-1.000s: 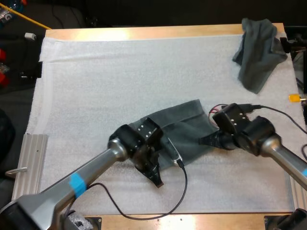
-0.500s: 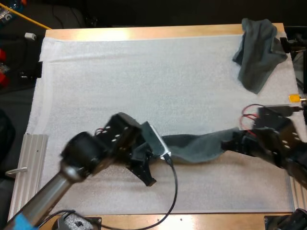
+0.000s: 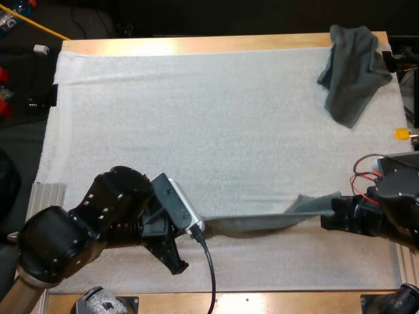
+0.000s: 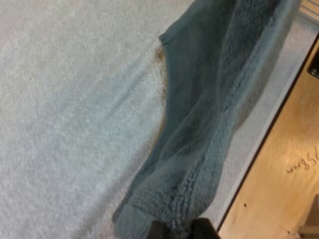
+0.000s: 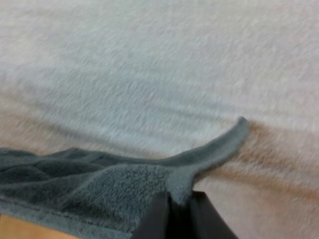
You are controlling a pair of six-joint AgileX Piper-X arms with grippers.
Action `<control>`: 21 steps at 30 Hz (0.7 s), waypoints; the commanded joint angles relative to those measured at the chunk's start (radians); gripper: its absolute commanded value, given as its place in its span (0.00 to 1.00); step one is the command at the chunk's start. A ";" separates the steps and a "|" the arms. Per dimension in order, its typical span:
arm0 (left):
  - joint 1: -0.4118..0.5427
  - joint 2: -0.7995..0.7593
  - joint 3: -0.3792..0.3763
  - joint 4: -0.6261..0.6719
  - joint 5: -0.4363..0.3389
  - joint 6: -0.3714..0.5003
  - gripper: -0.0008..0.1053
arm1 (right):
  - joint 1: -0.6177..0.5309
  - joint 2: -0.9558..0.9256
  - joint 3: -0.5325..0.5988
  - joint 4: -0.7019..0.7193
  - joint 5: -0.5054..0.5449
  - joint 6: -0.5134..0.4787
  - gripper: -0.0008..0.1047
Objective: Pick towel from pile, fold and stack
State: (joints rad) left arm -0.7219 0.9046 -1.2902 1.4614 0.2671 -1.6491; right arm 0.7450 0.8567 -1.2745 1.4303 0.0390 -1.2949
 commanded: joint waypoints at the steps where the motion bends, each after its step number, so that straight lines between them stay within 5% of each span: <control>1: -0.005 -0.009 -0.010 0.032 -0.003 -0.016 0.01 | 0.013 -0.003 -0.017 0.028 0.002 0.019 0.01; 10: -0.005 0.000 0.013 0.006 -0.011 -0.009 0.01 | 0.122 0.073 -0.026 0.049 0.029 0.125 0.01; 16: 0.012 0.065 0.146 -0.149 -0.118 0.002 0.01 | 0.113 0.296 -0.026 -0.014 0.233 -0.010 0.01; 21: 0.101 0.153 0.254 -0.334 -0.101 0.017 0.01 | 0.037 0.493 -0.026 -0.172 0.279 -0.050 0.01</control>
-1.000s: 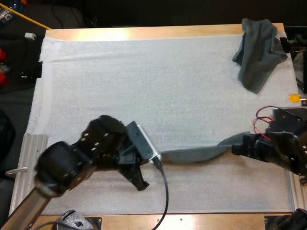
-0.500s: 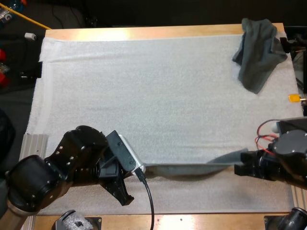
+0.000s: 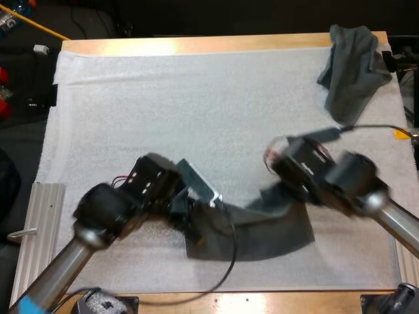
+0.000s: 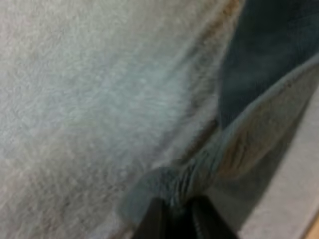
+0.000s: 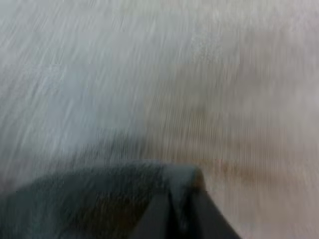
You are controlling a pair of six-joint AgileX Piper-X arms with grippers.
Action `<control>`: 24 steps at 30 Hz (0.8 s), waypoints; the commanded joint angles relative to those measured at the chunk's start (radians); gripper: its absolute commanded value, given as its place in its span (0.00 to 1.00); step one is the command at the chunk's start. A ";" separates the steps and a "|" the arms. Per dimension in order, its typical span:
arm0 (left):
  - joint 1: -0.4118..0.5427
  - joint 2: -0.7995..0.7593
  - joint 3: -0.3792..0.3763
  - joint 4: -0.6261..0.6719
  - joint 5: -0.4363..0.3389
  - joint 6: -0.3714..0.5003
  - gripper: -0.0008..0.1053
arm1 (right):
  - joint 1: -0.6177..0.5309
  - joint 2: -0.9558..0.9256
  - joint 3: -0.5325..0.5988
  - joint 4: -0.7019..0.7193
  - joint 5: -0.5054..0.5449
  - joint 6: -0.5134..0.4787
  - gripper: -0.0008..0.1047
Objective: Pick towel from pile, fold and stack
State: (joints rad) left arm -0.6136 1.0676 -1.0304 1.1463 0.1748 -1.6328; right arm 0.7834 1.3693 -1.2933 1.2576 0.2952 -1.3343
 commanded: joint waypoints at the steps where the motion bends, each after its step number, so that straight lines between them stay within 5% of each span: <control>1: 0.018 0.014 0.010 -0.062 0.004 0.004 0.01 | -0.027 0.021 -0.007 -0.037 0.021 -0.012 0.01; 5: 0.091 0.105 0.031 -0.172 0.068 0.034 0.01 | -0.097 0.128 -0.007 -0.137 0.014 -0.017 0.01; 15: 0.230 0.328 0.031 -0.402 0.069 0.046 0.01 | -0.232 0.288 -0.007 -0.341 -0.054 -0.010 0.01; 24: 0.313 0.453 0.031 -0.547 0.129 0.042 0.01 | -0.323 0.372 -0.007 -0.501 -0.098 0.090 0.01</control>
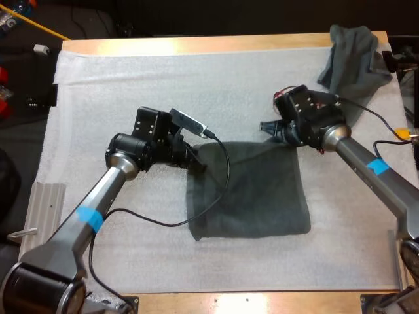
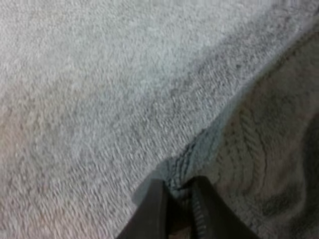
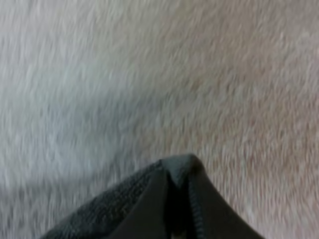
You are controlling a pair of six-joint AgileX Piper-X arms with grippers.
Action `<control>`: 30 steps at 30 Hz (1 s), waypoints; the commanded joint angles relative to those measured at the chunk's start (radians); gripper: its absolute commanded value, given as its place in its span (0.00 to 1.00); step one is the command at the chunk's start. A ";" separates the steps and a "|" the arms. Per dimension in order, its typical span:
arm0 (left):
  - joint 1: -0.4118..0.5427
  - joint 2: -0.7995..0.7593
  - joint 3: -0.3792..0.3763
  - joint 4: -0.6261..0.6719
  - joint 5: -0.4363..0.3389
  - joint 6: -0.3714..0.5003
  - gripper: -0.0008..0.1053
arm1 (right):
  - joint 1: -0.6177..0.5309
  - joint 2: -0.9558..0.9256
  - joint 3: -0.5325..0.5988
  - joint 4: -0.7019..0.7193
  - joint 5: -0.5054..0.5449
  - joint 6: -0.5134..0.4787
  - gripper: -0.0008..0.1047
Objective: Pick towel from pile, fold and stack
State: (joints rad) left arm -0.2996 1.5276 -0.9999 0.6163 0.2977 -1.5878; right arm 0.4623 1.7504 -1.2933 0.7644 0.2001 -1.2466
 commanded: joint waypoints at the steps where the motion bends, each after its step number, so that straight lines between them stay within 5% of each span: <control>1: 0.003 0.003 0.000 -0.037 0.006 -0.004 0.01 | -0.010 -0.004 -0.007 -0.032 -0.003 0.011 0.01; 15: 0.020 0.092 0.000 -0.119 -0.037 -0.080 0.01 | -0.030 0.040 -0.007 -0.150 -0.074 0.110 0.02; 18: 0.020 0.101 0.000 -0.126 -0.037 -0.112 0.09 | -0.034 0.055 -0.007 -0.178 -0.149 0.131 0.24; 22: 0.020 0.101 -0.001 -0.167 -0.039 -0.139 0.37 | -0.044 0.070 -0.007 -0.236 -0.198 0.224 0.73; 23: 0.020 0.101 -0.006 -0.169 -0.039 -0.140 0.43 | -0.048 0.070 -0.007 -0.257 -0.209 0.218 0.77; 26: 0.020 0.098 -0.030 -0.165 -0.035 -0.135 0.59 | -0.056 0.059 -0.007 -0.338 -0.244 0.198 0.69; 30: 0.020 0.059 -0.063 -0.164 -0.032 -0.132 0.58 | -0.057 0.013 -0.007 -0.401 -0.265 0.097 0.55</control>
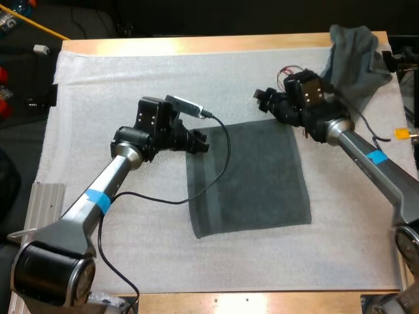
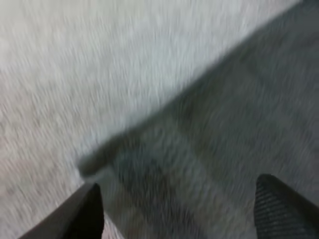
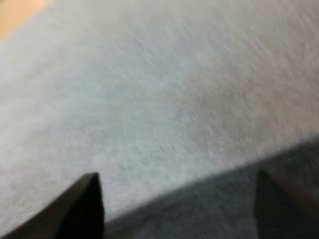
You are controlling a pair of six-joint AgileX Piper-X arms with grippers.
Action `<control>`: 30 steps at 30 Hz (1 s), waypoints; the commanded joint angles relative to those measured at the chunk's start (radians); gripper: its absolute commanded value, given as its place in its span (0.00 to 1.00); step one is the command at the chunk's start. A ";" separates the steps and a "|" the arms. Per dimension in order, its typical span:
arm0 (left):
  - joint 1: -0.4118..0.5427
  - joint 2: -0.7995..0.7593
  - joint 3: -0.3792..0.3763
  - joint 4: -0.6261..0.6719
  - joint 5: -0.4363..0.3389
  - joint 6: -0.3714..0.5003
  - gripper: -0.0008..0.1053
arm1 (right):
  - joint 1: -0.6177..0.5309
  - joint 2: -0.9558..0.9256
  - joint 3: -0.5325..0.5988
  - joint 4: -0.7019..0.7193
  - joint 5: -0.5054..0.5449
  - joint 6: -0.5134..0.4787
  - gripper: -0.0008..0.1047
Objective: Pick towel from pile, fold and stack
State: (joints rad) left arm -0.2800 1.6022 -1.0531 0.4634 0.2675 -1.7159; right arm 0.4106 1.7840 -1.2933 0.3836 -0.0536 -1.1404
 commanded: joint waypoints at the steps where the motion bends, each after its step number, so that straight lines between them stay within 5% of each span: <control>1: 0.001 -0.036 -0.016 -0.011 -0.002 -0.004 0.57 | -0.005 -0.039 -0.007 -0.021 -0.011 -0.047 0.52; 10: 0.001 -0.274 -0.020 0.136 -0.002 -0.011 0.56 | -0.005 -0.229 -0.007 0.179 -0.011 -0.268 0.52; 19: -0.005 -0.598 -0.020 0.380 0.010 -0.088 0.56 | 0.002 -0.447 -0.007 0.553 -0.011 -0.324 0.52; 25: -0.005 -0.778 -0.020 0.507 0.095 -0.195 0.56 | 0.002 -0.584 -0.007 0.733 -0.008 -0.330 0.52; 30: -0.005 -0.874 -0.021 0.631 0.103 -0.202 0.56 | 0.002 -0.692 -0.007 0.852 0.044 -0.341 0.52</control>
State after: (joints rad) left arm -0.2800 0.7251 -1.0647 1.0934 0.3671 -1.9072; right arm 0.4106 1.0915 -1.2933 1.2243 -0.0134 -1.4697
